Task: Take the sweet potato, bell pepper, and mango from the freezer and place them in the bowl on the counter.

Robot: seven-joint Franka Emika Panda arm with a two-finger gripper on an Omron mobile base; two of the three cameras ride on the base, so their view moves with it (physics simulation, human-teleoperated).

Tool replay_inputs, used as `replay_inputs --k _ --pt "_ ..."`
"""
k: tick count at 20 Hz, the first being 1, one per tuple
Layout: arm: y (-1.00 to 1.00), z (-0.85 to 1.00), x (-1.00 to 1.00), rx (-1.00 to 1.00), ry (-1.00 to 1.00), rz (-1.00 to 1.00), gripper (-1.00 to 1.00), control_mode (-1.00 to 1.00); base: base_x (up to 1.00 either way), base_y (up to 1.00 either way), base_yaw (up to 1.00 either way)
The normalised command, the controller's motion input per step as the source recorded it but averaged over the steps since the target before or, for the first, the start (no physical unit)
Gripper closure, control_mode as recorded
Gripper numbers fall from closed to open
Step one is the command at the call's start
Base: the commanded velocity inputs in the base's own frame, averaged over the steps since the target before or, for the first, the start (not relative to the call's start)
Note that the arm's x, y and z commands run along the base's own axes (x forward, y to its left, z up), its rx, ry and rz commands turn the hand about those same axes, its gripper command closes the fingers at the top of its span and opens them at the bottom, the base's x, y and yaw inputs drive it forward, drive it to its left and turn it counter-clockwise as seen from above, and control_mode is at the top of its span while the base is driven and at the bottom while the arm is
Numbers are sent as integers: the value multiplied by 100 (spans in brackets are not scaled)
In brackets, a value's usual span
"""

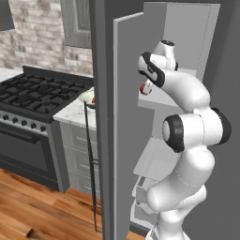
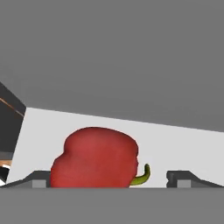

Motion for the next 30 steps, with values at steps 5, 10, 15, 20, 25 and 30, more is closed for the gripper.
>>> replay_inputs --k 5,10,15,20,25,30 --pt "1 -16 22 3 3 0 -100 -100 0 0 0" --pt "7 -24 25 2 2 0 -100 -100 0 0 0" --pt "6 -47 22 2 7 6 -100 -100 0 0 0" --pt "0 -64 25 1 12 7 100 -100 0 0 0" --pt "0 -72 29 0 13 7 100 -100 0 0 0" --pt "5 -52 0 0 0 6 100 -100 0 0 0"
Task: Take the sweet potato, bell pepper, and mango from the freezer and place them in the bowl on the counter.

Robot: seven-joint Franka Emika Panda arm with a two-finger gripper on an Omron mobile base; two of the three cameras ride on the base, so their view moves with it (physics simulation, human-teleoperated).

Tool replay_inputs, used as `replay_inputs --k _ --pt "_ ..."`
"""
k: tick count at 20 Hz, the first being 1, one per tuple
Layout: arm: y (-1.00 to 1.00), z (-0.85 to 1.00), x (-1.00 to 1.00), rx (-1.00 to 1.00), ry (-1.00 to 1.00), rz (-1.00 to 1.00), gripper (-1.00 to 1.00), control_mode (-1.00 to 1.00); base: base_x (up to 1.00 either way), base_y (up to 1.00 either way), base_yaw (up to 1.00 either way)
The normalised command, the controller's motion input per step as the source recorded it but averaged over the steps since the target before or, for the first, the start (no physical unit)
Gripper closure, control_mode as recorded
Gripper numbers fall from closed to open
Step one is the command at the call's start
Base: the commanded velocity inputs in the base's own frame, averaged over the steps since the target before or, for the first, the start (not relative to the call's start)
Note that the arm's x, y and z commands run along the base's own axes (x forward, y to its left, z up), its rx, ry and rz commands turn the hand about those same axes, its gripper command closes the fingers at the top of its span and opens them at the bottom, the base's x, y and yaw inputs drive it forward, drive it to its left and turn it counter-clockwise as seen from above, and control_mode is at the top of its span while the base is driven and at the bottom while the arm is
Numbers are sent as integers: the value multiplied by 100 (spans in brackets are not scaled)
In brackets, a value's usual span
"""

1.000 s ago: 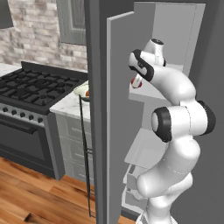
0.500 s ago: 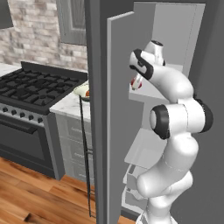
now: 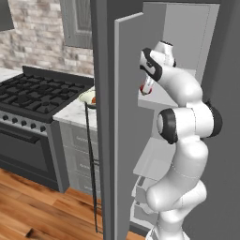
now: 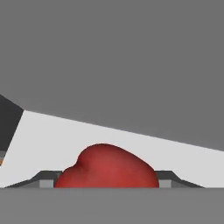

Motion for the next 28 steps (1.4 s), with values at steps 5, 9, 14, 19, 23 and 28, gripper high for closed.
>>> replay_inputs --k 5,9,14,19,23,28 --pt "14 -6 -37 0 -7 0 100 -100 0 0 0" --pt "13 0 -44 0 0 0 100 -100 0 0 0" --pt "5 -2 -62 0 -1 0 100 -100 0 0 0" --pt "-13 5 -97 0 0 0 100 -100 0 0 0" --pt "-16 5 -100 0 0 0 100 -100 0 0 0" --pt "-14 16 -100 0 0 0 100 -100 0 0 0"
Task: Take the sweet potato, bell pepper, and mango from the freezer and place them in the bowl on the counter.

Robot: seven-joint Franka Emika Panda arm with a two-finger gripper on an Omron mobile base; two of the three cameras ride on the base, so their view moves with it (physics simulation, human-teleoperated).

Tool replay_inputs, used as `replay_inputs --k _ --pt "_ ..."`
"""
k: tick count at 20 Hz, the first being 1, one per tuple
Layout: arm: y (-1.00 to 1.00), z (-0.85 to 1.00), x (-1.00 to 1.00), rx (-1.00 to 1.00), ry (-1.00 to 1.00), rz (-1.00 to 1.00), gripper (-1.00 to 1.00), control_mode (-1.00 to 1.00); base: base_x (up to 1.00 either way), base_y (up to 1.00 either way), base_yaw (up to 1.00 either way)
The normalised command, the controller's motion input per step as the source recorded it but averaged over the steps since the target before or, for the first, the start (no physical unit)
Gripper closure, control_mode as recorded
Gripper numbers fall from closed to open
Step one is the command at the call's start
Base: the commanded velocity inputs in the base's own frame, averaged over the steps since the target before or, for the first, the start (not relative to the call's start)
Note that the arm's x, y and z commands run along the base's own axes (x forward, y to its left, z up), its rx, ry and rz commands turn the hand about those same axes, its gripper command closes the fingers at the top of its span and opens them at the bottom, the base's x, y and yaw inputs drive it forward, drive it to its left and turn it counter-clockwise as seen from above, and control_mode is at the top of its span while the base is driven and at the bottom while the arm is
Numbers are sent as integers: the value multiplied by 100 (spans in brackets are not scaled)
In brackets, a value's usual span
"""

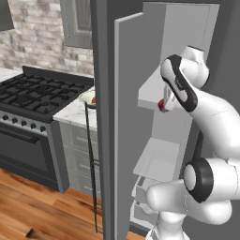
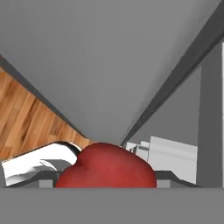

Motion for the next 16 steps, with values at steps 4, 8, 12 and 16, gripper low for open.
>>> replay_inputs --k 4,8,12,16 --pt "-15 13 -100 0 0 0 100 -100 0 0 0" --pt "-7 4 -100 -1 0 0 100 -100 0 0 0" --pt "0 0 -99 -8 0 0 100 -100 0 0 0" --pt "0 0 -75 -9 0 0 100 -100 0 0 0"
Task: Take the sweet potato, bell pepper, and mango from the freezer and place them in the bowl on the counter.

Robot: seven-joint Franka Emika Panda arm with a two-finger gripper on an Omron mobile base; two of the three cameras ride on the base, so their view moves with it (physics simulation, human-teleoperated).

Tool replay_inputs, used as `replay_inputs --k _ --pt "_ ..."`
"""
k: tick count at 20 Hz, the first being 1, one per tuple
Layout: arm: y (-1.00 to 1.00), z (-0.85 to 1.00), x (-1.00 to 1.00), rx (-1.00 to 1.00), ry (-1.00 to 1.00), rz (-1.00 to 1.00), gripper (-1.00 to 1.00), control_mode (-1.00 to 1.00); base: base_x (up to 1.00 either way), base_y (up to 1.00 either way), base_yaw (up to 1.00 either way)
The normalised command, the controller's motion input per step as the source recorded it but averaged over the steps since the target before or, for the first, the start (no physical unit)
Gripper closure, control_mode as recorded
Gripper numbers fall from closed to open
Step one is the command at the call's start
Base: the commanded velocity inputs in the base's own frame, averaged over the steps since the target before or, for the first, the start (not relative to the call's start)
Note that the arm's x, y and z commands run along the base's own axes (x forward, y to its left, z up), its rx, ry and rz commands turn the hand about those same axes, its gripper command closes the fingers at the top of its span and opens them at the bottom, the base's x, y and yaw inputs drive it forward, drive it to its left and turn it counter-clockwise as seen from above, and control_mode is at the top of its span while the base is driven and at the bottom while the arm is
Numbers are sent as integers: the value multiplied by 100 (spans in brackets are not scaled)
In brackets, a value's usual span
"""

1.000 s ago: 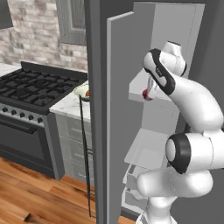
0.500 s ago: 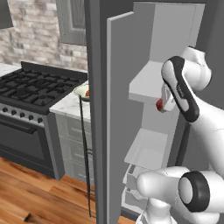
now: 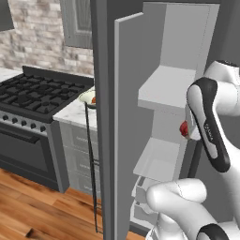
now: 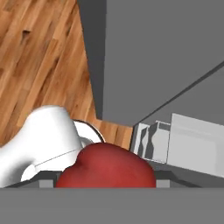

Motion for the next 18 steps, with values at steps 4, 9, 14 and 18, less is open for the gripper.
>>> replay_inputs --k 4,9,14,18 --pt "4 0 -63 -8 0 0 100 -100 0 0 0" --pt "0 11 -52 -10 -3 -1 100 -100 0 0 0" --pt "-2 21 -32 -13 0 -3 100 -100 0 0 0" --pt "-4 2 -25 -1 0 0 100 100 -75 -1 1"
